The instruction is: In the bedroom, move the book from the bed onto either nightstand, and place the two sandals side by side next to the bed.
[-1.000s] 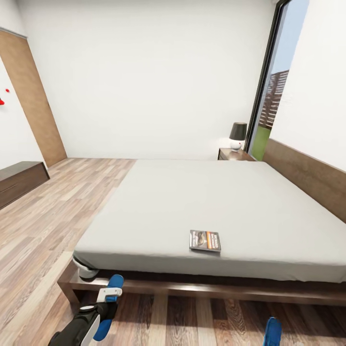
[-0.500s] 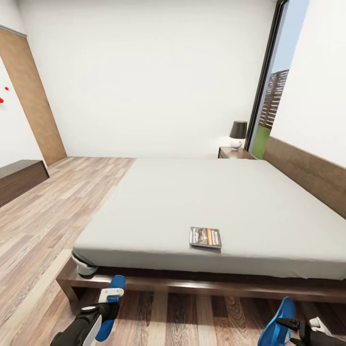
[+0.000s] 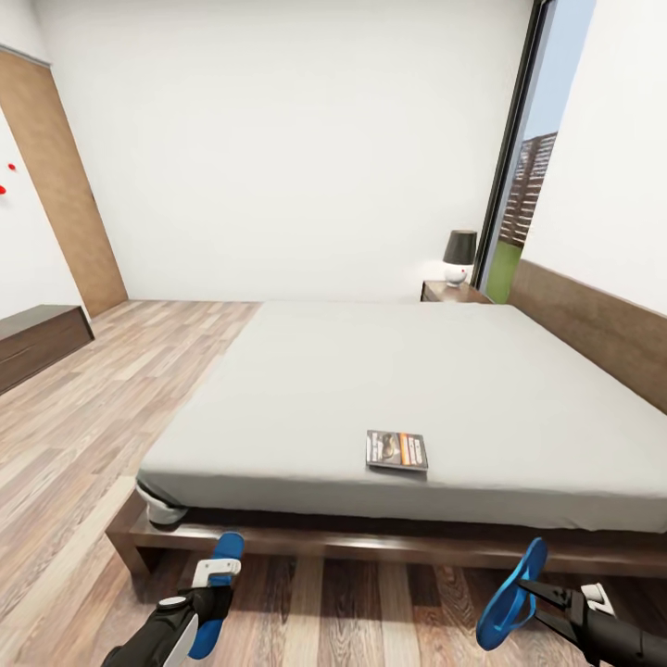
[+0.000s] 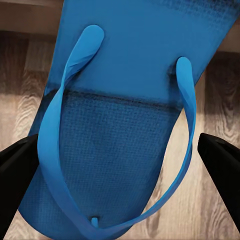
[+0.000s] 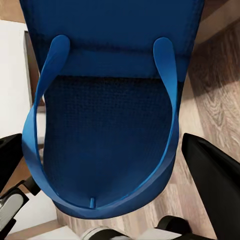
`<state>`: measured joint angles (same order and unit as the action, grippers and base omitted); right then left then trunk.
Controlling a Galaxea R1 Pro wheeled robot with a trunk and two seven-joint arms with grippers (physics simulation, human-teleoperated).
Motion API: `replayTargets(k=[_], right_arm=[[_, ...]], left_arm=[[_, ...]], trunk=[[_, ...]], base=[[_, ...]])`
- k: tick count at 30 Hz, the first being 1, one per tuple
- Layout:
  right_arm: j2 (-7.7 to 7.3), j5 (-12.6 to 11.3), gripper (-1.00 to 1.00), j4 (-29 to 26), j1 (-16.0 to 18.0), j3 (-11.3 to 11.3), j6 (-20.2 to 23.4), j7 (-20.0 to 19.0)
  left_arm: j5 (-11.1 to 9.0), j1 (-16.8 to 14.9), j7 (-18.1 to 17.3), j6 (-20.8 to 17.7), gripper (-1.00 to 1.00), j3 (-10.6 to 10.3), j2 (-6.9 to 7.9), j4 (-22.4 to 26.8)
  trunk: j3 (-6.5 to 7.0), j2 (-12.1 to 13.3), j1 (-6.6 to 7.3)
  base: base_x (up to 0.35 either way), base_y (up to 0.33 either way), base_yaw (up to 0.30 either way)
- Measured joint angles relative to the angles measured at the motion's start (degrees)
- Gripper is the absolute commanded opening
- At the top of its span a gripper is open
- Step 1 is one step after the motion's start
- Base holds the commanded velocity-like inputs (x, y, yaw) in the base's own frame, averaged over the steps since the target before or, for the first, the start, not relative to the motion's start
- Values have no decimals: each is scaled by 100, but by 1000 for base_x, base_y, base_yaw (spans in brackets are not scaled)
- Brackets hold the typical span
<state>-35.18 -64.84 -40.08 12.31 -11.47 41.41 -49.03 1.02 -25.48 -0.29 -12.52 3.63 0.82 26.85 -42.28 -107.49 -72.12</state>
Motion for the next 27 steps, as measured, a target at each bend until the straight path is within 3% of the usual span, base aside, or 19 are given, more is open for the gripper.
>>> replayTargets(k=[20,23,27], right_arm=[[0,34,-100,6,0,1,-36,0],[0,35,-100,7,0,1,-37,0],[0,34,-100,7,0,1,-36,-7]], left_arm=[[-28,0,-1,-58,-100,24,3,0],[-197,0,0,-91,-100,46,29,2],[-758,-4,-2,-512,-100,53,147,34]], trunk=[[-359,-802,-439],[-413,-923,-505],[-485,-1083,-593]], base=[[0,0,0],[0,0,0],[0,0,0]])
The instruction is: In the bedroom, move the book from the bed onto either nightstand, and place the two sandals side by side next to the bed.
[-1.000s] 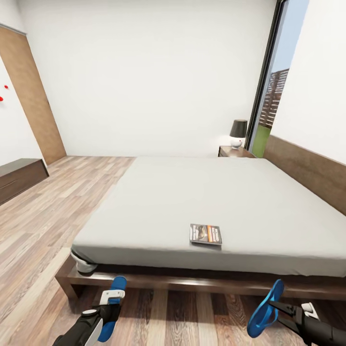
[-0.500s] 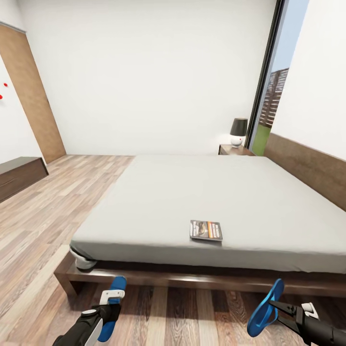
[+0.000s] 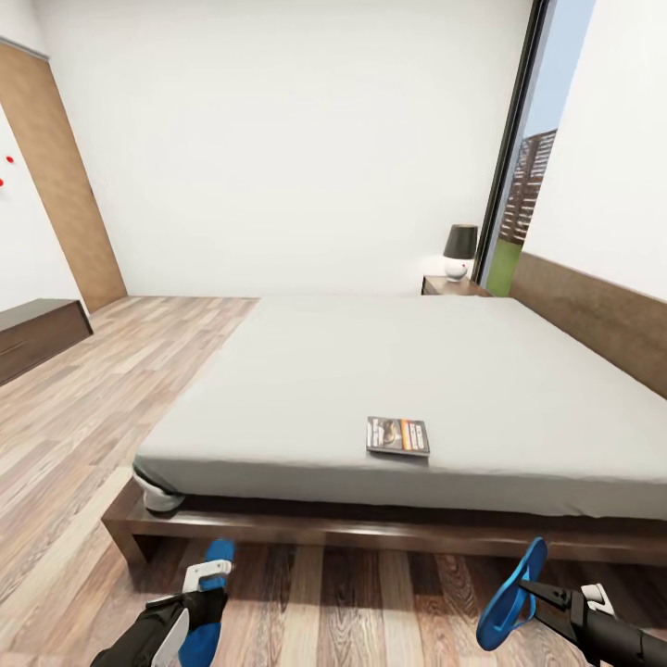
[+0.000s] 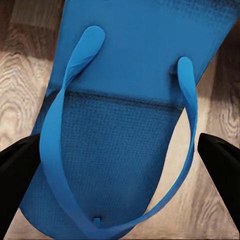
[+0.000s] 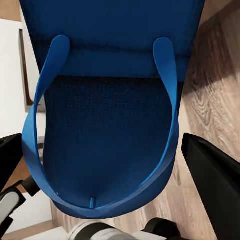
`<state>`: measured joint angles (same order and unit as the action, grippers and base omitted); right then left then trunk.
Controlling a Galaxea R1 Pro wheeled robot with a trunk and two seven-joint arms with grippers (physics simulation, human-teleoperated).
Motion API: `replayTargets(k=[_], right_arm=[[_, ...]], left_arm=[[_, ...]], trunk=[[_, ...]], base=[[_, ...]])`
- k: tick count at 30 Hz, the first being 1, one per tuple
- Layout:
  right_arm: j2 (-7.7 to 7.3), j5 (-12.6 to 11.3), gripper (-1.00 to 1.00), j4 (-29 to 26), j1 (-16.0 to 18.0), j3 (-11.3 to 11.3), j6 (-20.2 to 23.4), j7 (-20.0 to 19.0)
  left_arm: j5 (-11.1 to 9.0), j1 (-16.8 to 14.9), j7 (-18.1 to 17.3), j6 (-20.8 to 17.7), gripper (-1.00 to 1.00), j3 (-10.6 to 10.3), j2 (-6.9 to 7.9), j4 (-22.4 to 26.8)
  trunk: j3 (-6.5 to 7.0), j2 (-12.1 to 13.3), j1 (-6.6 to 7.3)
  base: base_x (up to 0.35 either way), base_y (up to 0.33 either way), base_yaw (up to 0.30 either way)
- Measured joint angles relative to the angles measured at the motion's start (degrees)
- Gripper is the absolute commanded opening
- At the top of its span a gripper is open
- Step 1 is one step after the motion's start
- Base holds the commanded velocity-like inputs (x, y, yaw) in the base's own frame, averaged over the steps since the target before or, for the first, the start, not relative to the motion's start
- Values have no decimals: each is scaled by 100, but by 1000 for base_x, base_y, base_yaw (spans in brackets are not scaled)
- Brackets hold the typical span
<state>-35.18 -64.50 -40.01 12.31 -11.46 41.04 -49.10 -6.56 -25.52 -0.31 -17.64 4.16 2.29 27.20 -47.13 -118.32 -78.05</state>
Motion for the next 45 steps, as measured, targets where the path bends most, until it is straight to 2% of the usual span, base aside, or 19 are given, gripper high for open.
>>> replayTargets(k=[2,5,19,27,45], right_arm=[[0,1,-100,-1,0,0,0,-2],[1,-1,-100,-2,0,0,0,-2],[9,4,-100,-2,0,0,0,8],[9,3,-100,-2,0,0,0,6],[9,4,-100,-2,0,0,0,6]], left_arm=[[-296,-6,-66,-235,-100,-7,90,29],[-440,-11,-181,-334,-100,-16,136,71],[-432,-15,-199,-306,-100,-41,143,198],[-426,-14,-205,35,-100,-40,136,172],[-425,-13,-205,61,-100,-47,134,170]], trunk=[[-36,-80,-44],[-90,-201,-110],[-341,-762,-417],[-485,-1083,-593],[-808,-1805,-989]], base=[[0,0,0],[0,0,0],[0,0,0],[0,0,0],[0,0,0]])
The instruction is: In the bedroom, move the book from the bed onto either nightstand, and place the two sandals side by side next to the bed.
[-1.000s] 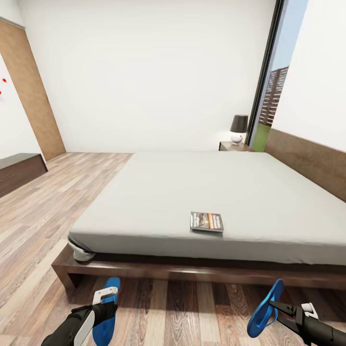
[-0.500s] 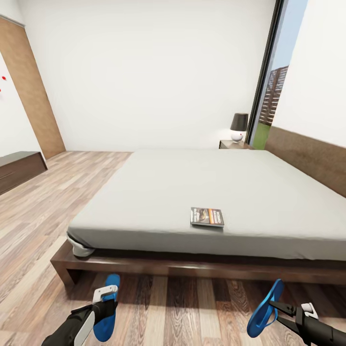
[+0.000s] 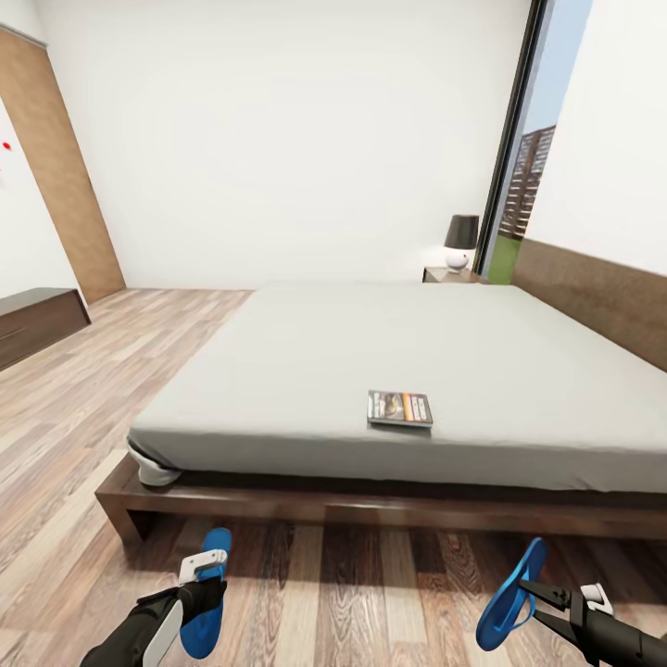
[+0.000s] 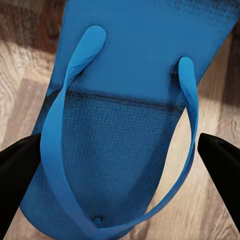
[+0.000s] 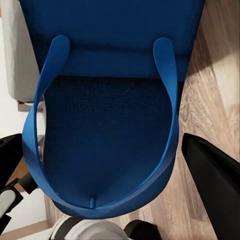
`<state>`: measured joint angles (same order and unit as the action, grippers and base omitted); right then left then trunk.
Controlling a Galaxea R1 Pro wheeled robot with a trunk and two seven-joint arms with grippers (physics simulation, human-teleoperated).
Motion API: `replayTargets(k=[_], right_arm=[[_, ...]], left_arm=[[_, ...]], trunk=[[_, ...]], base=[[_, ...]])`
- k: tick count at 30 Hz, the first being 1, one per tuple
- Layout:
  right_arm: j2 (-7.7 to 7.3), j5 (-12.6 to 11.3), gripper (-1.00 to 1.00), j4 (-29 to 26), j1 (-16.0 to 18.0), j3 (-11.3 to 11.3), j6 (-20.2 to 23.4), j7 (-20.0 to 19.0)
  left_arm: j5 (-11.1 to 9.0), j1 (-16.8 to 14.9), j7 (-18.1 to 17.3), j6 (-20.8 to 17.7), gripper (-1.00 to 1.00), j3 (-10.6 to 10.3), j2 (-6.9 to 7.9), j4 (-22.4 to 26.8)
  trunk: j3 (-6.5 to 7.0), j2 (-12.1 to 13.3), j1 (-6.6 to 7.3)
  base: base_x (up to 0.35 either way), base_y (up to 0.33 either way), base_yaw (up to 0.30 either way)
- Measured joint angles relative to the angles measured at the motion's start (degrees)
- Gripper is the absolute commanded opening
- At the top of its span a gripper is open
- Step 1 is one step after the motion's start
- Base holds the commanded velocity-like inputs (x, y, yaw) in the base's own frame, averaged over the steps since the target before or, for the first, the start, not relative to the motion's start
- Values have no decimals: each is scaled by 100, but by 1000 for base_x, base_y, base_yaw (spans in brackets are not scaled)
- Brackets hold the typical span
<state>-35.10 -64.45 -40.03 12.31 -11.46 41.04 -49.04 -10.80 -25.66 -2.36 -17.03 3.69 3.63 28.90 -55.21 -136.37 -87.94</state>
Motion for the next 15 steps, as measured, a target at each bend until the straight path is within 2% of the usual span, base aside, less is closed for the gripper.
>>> replayTargets(k=[15], right_arm=[[0,-7,-100,0,0,0,8,-10]], left_arm=[[2,0,0,74,-100,-2,0,-18]], trunk=[[-269,-602,-330]], base=[[0,0,0]])
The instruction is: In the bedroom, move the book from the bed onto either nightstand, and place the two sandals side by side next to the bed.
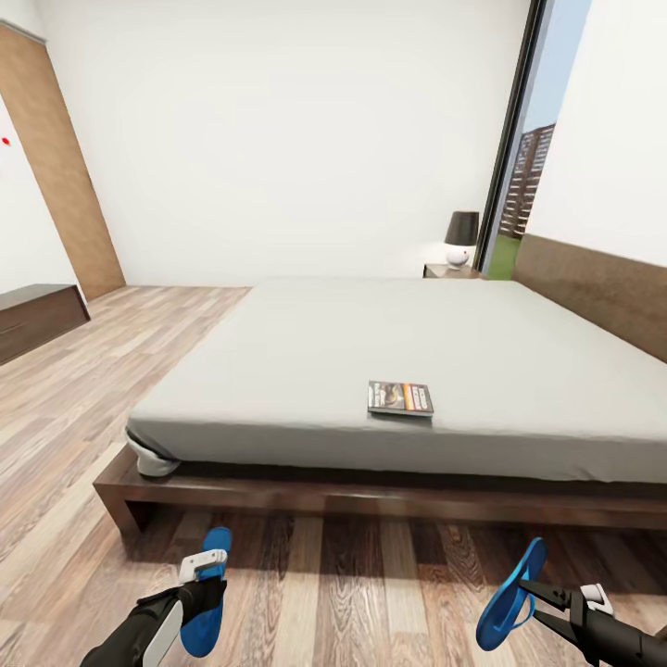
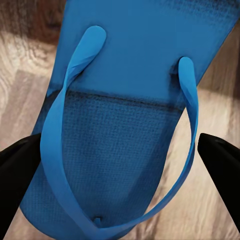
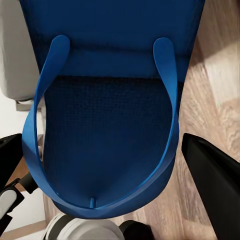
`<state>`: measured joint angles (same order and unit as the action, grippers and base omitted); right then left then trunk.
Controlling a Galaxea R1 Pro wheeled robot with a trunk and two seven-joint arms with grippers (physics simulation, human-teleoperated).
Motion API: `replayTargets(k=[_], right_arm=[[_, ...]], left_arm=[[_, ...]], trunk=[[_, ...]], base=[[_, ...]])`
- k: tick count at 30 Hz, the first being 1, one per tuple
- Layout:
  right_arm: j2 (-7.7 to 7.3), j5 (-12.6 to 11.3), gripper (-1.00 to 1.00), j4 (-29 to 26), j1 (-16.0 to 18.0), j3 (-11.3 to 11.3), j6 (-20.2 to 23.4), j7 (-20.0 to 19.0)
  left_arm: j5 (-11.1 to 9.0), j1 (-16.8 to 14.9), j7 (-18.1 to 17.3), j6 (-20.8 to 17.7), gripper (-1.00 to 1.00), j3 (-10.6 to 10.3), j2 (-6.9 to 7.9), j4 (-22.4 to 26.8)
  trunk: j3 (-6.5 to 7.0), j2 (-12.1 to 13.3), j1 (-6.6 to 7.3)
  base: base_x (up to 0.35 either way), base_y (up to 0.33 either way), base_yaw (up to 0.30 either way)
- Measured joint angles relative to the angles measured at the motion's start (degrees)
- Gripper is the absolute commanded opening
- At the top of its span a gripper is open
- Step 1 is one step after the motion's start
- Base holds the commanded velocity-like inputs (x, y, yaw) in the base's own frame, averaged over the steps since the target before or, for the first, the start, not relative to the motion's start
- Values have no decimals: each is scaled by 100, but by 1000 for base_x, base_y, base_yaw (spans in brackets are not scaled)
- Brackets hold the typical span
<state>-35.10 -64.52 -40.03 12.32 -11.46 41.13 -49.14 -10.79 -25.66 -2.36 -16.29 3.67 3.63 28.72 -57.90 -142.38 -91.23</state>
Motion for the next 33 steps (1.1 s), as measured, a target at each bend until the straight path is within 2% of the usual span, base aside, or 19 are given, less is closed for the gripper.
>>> replayTargets(k=[2,33], right_arm=[[0,0,-100,0,0,0,0,1],[-4,-4,-100,0,1,18,-17,-7]], left_arm=[[-1,0,0,-1,-100,-4,0,0],[0,0,0,6,-100,-9,-9,-3]], trunk=[[-36,-80,-44],[-723,-124,-125]], base=[[0,0,0],[0,0,0]])
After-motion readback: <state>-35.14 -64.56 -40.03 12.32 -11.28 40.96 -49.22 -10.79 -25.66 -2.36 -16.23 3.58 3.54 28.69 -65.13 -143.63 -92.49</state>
